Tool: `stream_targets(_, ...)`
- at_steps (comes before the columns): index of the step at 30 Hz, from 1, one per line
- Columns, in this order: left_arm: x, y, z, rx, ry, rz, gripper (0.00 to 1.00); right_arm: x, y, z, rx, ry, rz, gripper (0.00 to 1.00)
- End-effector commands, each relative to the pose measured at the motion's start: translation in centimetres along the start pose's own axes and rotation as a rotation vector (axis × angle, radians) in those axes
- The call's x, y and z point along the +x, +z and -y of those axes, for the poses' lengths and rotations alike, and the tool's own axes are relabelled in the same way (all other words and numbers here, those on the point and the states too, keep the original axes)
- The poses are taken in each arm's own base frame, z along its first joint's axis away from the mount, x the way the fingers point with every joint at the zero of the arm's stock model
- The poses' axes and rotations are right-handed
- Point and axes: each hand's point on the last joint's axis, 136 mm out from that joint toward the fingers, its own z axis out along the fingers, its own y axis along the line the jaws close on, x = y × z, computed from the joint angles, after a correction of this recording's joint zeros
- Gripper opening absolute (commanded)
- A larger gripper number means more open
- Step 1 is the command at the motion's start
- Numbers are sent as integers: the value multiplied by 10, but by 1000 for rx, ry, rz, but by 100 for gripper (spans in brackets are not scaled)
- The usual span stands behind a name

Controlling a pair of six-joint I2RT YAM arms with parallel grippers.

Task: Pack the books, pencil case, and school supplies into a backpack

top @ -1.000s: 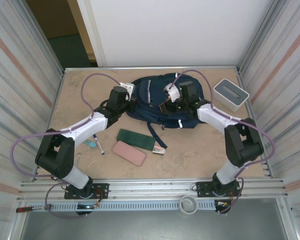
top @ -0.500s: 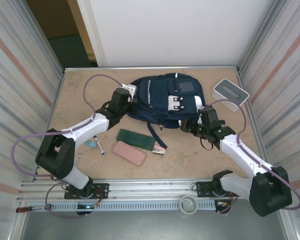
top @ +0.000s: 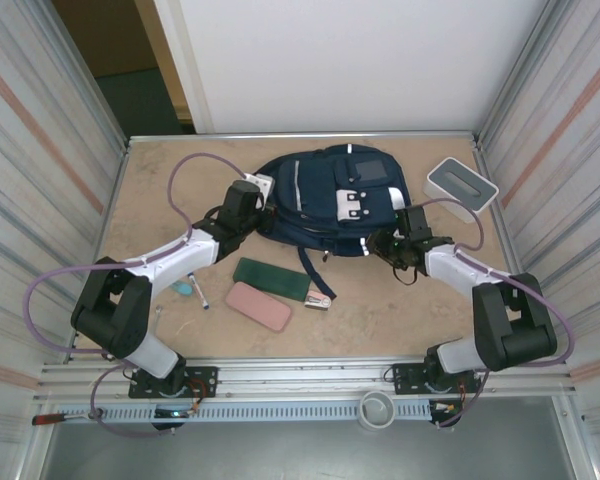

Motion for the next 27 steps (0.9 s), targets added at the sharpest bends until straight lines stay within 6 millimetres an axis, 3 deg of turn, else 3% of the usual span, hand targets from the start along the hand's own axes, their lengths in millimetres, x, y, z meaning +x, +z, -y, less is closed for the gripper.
stream_targets(1, -7, -12, 11, 31, 29, 24, 0, -42, -3, 7, 35, -70, 87, 38)
stream_targets(6, -6, -12, 38, 89, 43, 22, 0, -88, 8, 1, 41, -113, 73, 36)
stream_targets(9, -8, -11, 58, 114, 59, 33, 0, -114, 14, -6, 39, -123, 58, 43)
stream_targets(12, -11, -8, 72, 122, 67, 33, 0, -121, 8, -11, 27, -123, 57, 53)
stream_targets(14, -11, -7, 78, 126, 67, 31, 0, -110, 2, -11, 4, -102, 46, 60)
stream_targets(17, -11, -6, 83, 131, 71, 30, 0, -74, -8, -18, -111, -11, 2, 68)
stream_targets(22, -11, -5, 85, 136, 75, 27, 0, -11, -9, -51, -290, 97, -79, 78)
stream_targets(27, -10, -5, 87, 143, 77, 26, 0, 14, 4, -78, -323, 122, -82, 82)
